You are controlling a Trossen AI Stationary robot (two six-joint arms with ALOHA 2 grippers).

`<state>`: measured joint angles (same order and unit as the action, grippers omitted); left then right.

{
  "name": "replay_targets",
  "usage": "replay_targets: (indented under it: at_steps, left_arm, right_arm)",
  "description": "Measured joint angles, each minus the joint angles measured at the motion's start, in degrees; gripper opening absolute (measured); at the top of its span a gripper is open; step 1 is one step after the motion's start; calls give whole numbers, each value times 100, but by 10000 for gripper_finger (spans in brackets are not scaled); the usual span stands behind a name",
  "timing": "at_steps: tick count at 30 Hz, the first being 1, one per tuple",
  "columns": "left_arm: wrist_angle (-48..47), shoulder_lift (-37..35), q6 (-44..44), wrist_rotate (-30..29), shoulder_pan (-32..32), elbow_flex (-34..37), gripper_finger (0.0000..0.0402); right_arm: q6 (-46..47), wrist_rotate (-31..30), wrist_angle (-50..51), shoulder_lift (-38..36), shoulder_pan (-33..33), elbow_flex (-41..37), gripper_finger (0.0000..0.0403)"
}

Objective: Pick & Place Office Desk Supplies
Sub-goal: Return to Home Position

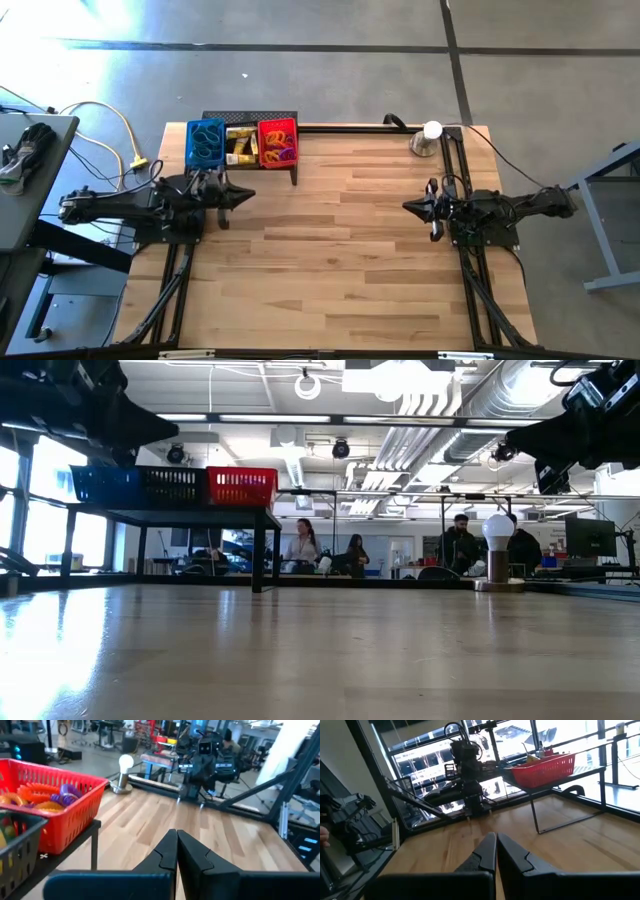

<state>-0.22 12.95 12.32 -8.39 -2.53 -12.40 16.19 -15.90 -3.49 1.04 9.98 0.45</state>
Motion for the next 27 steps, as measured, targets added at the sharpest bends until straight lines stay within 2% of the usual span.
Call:
replay_targets:
  at_steps: [6,12,18,22,27]
  left_arm:
    - [659,-66,-216,-79,181,350,0]
    - [658,-374,-391,-81,210,651,0]
    - [676,-893,-201,83,208,1149,0]
    - [519,-1154,-294,140,208,1167,0]
    - [355,-1215,-536,-251,206,1175,0]
  right_arm:
    - [26,2,2,2,0,-2,2]
    - [26,2,4,2,0,-4,2]
    - [26,2,10,2,2,-9,2]
    - [26,4,11,2,2,-13,2]
    - [26,3,13,2,2,-13,2]
